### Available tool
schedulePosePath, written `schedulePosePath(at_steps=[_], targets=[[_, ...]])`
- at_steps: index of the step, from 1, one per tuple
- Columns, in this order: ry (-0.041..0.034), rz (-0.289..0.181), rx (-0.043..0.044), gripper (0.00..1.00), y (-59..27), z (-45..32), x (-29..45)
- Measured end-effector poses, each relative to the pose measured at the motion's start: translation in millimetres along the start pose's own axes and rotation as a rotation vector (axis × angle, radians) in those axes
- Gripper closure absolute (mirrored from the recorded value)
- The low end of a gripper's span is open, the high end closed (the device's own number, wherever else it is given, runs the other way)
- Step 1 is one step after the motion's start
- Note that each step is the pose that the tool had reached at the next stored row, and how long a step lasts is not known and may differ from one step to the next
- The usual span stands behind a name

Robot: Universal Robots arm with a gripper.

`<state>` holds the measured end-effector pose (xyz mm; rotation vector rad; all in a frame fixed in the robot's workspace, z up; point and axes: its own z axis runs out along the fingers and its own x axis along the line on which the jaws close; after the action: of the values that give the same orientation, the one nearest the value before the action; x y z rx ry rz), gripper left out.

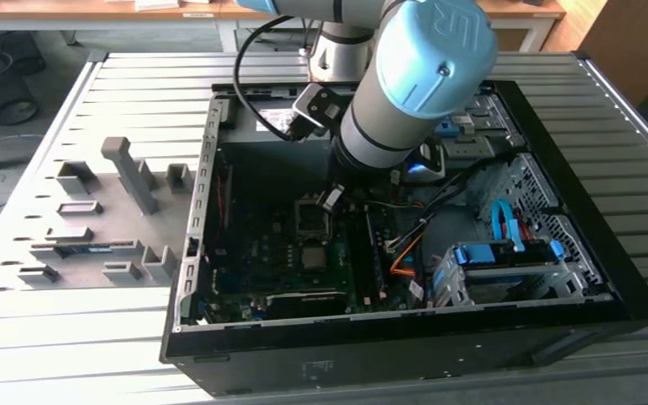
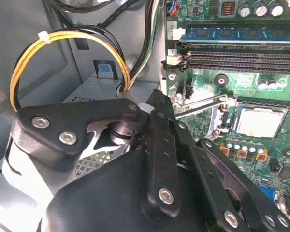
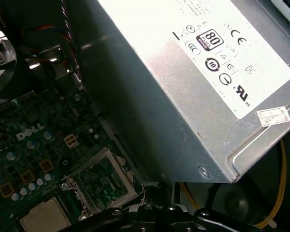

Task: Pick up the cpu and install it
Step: 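Close the cpu cover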

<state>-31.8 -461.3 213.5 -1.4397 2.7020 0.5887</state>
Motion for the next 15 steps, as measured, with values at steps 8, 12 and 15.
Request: schedulePosePath(at_steps=[8, 12, 15], targets=[[-0.0047, -0.001, -0.0033, 0.90, -0.9, -3.5, 2.1], [-0.0081, -0.002, -0.0051, 0.90, -0.8, -5.6, 2.5], [-0.0108, -0.002, -0.0068, 0.90, -0.9, -7.5, 3.3]])
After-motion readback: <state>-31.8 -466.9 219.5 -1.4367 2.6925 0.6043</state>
